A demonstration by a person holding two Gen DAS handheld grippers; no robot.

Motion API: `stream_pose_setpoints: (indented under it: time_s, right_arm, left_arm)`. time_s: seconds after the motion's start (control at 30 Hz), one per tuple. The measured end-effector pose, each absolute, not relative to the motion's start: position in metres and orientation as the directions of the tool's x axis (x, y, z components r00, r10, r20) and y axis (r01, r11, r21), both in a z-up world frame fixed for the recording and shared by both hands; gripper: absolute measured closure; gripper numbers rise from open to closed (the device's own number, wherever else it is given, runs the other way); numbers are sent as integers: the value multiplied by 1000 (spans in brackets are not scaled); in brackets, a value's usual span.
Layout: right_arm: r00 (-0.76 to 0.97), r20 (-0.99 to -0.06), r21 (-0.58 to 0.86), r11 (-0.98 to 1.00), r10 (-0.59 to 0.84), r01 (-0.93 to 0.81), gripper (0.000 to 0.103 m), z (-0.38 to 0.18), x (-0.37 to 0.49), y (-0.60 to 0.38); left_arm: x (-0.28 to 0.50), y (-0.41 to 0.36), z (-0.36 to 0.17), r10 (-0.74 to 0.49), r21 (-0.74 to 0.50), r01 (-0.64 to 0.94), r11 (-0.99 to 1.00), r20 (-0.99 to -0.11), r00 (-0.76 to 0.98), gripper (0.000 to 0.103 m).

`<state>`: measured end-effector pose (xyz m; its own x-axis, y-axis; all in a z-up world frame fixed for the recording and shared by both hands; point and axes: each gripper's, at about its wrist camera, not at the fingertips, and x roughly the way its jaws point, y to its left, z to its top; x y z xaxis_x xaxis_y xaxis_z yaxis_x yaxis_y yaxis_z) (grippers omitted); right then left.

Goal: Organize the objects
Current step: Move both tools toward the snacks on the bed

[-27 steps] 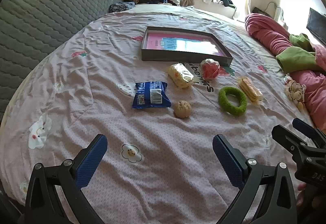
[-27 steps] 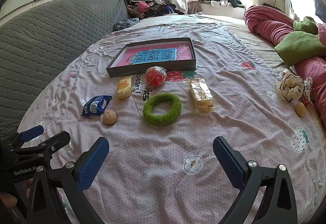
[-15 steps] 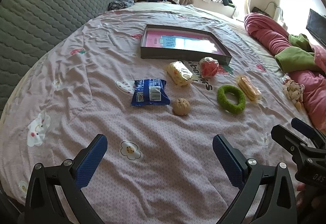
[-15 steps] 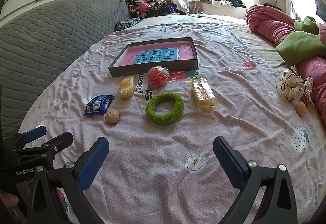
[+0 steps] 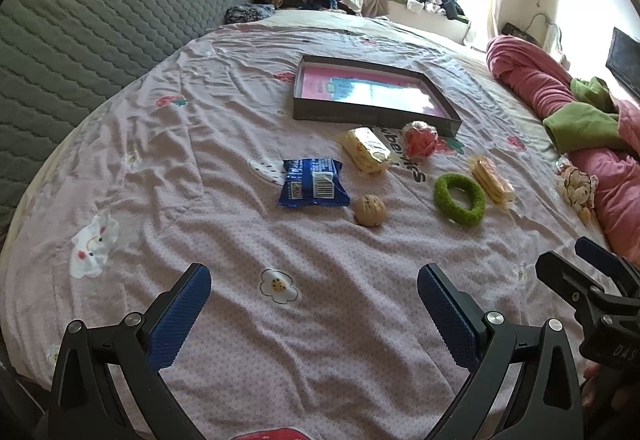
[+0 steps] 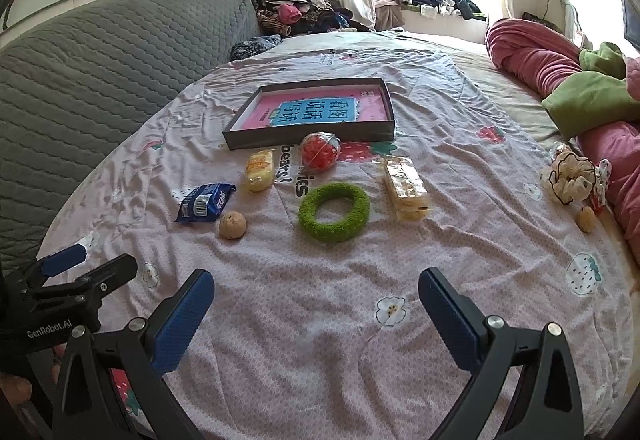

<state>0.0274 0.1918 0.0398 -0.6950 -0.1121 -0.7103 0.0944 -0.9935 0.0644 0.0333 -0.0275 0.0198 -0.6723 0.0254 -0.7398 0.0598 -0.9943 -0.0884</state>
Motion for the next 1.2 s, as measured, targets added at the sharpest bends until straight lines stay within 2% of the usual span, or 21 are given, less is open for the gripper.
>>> stream_pose_setpoints:
  time_s: [0.5, 1.2]
  right_arm:
    - [-703, -696, 74, -988, -146, 132, 0, 56, 25, 165]
    - [-697, -708, 46, -992, -113, 114, 0, 59, -2, 161]
  left_arm:
    - [36, -52, 43, 24, -105, 71, -992, -707, -707, 0]
    - [6, -63, 41, 33, -104, 60, -993, -719, -694, 0]
